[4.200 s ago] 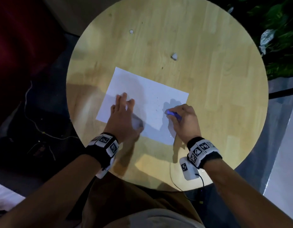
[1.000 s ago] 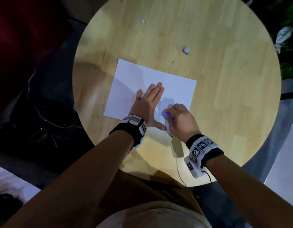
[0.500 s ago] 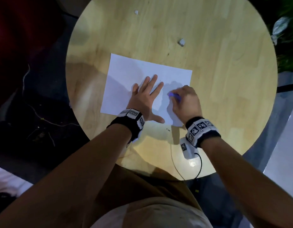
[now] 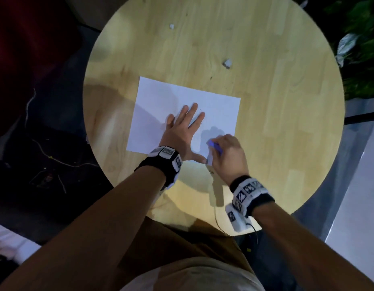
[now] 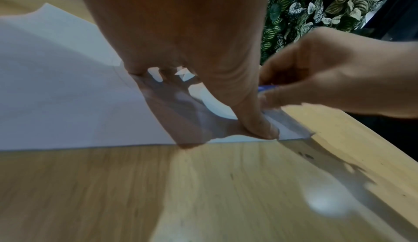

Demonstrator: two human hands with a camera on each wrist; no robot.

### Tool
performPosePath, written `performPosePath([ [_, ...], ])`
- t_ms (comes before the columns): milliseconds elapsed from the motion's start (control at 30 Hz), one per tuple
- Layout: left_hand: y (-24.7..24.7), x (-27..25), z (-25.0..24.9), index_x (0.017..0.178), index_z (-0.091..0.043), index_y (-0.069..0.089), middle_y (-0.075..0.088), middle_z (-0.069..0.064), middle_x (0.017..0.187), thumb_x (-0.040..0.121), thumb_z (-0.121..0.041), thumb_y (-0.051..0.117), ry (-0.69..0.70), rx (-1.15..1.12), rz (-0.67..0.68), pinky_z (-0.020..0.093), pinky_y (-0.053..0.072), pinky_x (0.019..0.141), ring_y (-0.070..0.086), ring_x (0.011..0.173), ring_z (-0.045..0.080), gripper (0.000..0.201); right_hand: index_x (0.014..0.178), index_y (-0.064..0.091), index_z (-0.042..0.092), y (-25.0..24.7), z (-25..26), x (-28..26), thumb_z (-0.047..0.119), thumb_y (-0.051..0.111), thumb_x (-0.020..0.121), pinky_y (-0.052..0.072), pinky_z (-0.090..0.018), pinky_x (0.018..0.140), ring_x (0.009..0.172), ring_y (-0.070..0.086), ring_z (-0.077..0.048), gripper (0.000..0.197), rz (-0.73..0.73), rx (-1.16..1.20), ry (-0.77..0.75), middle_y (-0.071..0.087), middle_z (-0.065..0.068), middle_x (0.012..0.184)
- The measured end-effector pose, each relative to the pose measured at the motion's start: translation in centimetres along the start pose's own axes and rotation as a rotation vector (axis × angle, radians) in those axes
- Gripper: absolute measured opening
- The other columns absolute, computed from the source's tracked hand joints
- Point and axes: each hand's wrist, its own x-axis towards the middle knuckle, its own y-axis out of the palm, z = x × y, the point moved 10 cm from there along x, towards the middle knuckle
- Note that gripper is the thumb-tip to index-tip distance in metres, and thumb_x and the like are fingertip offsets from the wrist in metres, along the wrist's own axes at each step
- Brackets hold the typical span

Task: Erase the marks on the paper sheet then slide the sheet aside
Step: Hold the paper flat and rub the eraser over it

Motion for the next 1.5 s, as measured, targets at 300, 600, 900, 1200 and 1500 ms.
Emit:
performPosePath([
  [300,0.1,0.1,0.0,0.162,-0.026,0.003,-0.016,0.001,0.168,0.053,-0.080,0.078,-0.001,0.007,0.011,0.054,0.005,0.120,-0.011,0.155,0.025,0.143,0.093,0.069,0.010,-1.7,-1.2,4.6,0.007,0.059,0.084,0.050,-0.035,0.070,0.093,0.055,-0.029,0.014,-0.094,-0.043,0.036,0.061,-0.010,0.092],
  [600,0.2,0.2,0.1,0.162,-0.025,0.006,-0.012,0.002,0.169,0.051,-0.081,0.078,-0.003,0.034,-0.009,0.055,0.010,0.118,-0.006,0.155,0.027,0.144,0.094,0.070,0.009,-1.9,-1.4,5.3,0.011,0.059,0.085,0.053,-0.041,0.068,0.093,0.056,-0.032,0.014,-0.077,-0.078,0.013,0.061,-0.011,0.091],
  [900,0.0,0.1,0.0,0.162,-0.026,0.003,-0.014,0.002,0.168,0.053,-0.081,0.077,0.003,0.027,-0.010,0.055,0.008,0.119,-0.008,0.155,0.026,0.142,0.098,0.069,0.010,0.1,0.2,2.2,0.012,0.058,0.085,0.052,-0.038,0.071,0.095,0.055,-0.029,0.018,0.065,-0.044,-0.048,0.059,-0.009,0.095],
  [1200,-0.4,-0.2,-0.4,0.162,-0.024,0.008,-0.008,0.004,0.169,0.053,-0.083,0.076,-0.002,0.023,-0.037,0.055,0.011,0.119,-0.004,0.155,0.028,0.141,0.098,0.067,0.011,1.2,1.3,-1.5,0.013,0.055,0.081,0.051,-0.035,0.065,0.089,0.053,-0.025,0.021,0.138,-0.022,-0.105,0.057,-0.006,0.093],
  [1500,-1.1,-3.5,2.5,0.160,-0.017,0.023,0.007,0.008,0.169,0.081,-0.061,0.072,0.057,-0.044,-0.050,0.052,0.036,0.114,0.011,0.155,0.023,0.103,0.104,0.071,0.015,-2.7,-5.0,3.8,0.014,0.063,0.087,0.035,-0.024,0.085,0.102,0.049,-0.026,0.019,0.098,-0.042,0.053,0.053,0.001,0.094],
])
